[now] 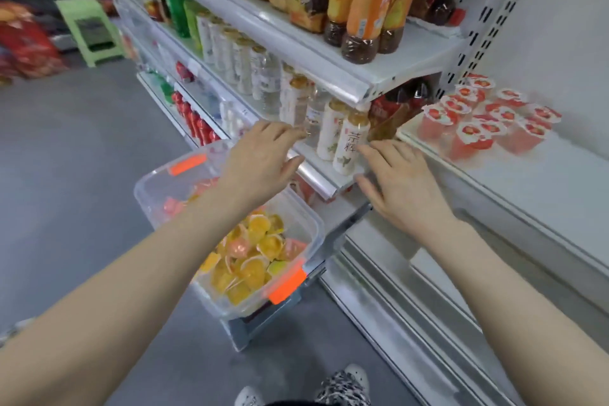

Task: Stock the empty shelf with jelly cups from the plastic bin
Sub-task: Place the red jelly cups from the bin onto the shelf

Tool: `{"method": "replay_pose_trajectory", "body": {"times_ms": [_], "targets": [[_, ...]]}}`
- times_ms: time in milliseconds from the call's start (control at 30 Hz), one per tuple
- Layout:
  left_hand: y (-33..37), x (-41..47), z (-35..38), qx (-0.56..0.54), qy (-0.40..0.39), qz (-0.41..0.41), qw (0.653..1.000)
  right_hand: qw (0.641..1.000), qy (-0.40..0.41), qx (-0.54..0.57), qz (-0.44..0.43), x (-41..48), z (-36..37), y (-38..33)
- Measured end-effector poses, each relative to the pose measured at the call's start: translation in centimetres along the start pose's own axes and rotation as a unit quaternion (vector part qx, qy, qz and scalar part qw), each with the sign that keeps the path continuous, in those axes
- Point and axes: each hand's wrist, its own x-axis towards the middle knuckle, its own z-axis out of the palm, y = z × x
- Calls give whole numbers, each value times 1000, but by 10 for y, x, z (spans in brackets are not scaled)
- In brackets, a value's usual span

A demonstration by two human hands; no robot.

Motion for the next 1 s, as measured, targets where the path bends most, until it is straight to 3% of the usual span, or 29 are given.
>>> {"method": "replay_pose_trajectory", "body": {"times_ms": [233,467,600,1000], "targets": [[-71,-116,27,-9,-84,-160,984,990,-99,87,-55,-8,79,-93],[-119,-174,63,-5,-163,-270,949,954,-256,113,-106,16,163,-125],[-128,-184,79,25,-168,-273,947,937,-316,116,-98,53,203,-134],[-135,-179,82,24,-210,-270,939,936,-327,-18,-129,141,295,-167]]}}
